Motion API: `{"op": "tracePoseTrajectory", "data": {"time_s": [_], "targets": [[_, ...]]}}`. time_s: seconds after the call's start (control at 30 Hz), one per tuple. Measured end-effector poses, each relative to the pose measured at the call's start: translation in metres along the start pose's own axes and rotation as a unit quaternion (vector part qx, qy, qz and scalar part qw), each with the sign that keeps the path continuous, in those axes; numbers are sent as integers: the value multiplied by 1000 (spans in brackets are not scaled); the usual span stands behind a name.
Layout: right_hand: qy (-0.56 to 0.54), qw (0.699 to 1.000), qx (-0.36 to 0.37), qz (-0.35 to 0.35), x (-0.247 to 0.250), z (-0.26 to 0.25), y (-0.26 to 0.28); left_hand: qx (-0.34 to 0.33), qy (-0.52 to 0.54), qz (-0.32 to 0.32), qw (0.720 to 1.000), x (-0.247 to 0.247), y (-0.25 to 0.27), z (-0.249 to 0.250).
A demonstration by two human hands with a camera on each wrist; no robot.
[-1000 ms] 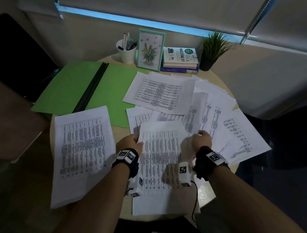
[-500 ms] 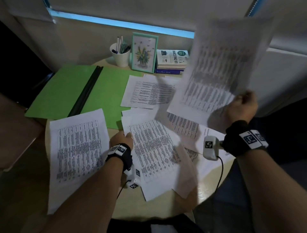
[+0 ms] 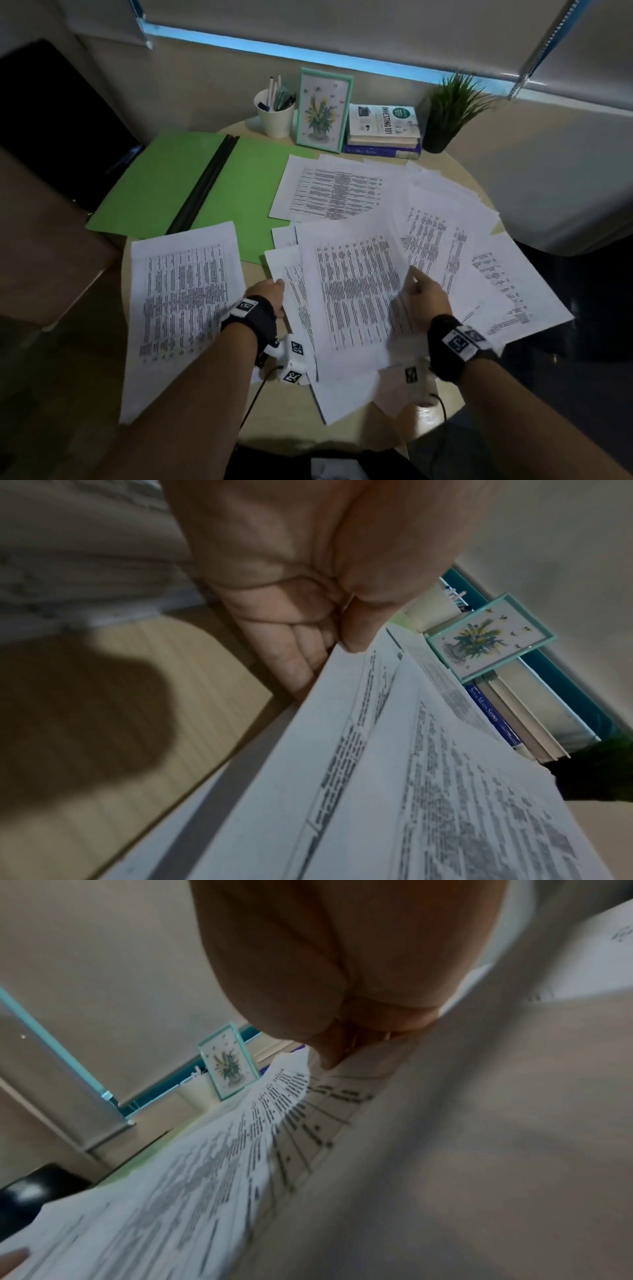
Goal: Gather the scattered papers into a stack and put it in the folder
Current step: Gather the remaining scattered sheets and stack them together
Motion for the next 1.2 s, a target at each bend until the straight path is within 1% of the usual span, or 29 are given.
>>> {"op": "tracePoseTrajectory", "data": {"time_s": [0.07,0.17,0.23,0.43,0.53,0.6,0.67,0.73,0.8,0.83,0.9,1.0,1.07,1.13,1.2], "targets": [[15,1000,5,-21,-12,1,10,8,23,-13,1000,-1,5,-4],[71,995,47,-46,-22,-10,27,6,29,-14,999,1,6,-8],[100,991,64,-61,-27,-15,34,-7,22,-6,1000,2,9,-7],[101,991,38,-74,-33,-6,31,-26,40,14,999,8,10,2],[125,988,38,-83,-34,-4,30,-41,-2,16,999,7,17,9],[143,986,40,-81,-37,-6,30,-63,-77,28,995,8,27,16],[139,989,31,-46,-37,-9,28,-84,-118,59,988,11,34,25],[107,994,18,5,-34,-11,27,-103,-96,77,987,15,39,34],[33,999,-3,5,-33,-18,27,-123,-27,63,990,20,44,43],[-15,1000,-8,-12,-35,-23,26,-136,10,53,989,25,48,49],[-106,993,-10,-56,-40,-37,23,-149,48,46,987,37,58,59],[-215,966,-14,-146,-63,-68,25,-161,104,29,981,64,69,64],[-268,941,-17,-205,-82,-93,33,-168,162,-2,972,81,77,65],[-313,920,-6,-236,-97,-115,38,-176,213,-27,961,98,82,65],[-334,908,16,-252,-109,-132,43,-201,234,-29,951,119,83,67]]}}
Point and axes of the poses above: each hand's wrist, its own y-axis away from the middle knuckle, its own x-axis out of the back of the hand, z = x × y, the point moved 5 cm from there along -y, towards the middle knuckle, and after that the axes turned 3 degrees about -y, right-handed, at the moved point
